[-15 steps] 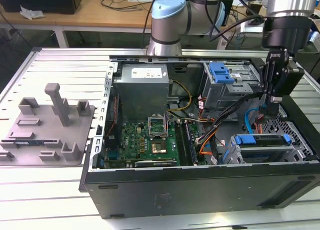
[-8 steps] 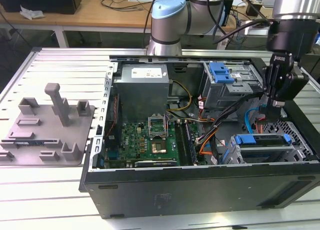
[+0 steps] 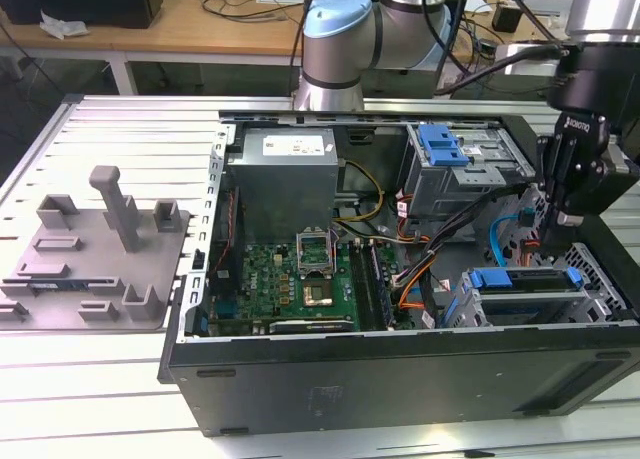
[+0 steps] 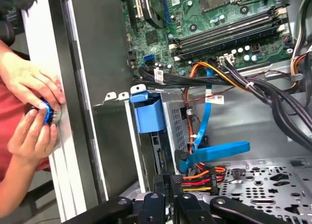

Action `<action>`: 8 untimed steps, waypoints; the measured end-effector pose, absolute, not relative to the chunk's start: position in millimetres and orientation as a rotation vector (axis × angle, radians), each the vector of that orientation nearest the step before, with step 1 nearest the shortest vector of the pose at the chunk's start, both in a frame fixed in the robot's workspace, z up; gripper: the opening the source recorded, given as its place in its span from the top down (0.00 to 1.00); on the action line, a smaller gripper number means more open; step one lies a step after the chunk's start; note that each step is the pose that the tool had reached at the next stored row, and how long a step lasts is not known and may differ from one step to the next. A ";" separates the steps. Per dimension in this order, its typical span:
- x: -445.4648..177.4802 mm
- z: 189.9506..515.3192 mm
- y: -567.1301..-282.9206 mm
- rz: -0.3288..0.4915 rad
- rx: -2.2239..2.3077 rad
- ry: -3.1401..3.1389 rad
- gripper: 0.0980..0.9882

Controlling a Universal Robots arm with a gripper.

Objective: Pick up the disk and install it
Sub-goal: 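Insert the first disk wire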

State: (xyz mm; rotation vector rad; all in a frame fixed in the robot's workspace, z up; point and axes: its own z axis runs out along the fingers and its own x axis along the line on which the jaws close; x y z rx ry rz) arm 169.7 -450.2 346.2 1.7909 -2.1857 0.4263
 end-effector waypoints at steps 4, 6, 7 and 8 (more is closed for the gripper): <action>168.9 347.3 -454.5 0.367 1.831 -2.214 0.93; 168.5 347.7 -455.3 0.361 1.846 -2.211 0.93; 168.3 347.9 -455.7 0.360 1.854 -2.208 0.93; 168.1 348.0 -455.9 0.359 1.861 -2.204 0.93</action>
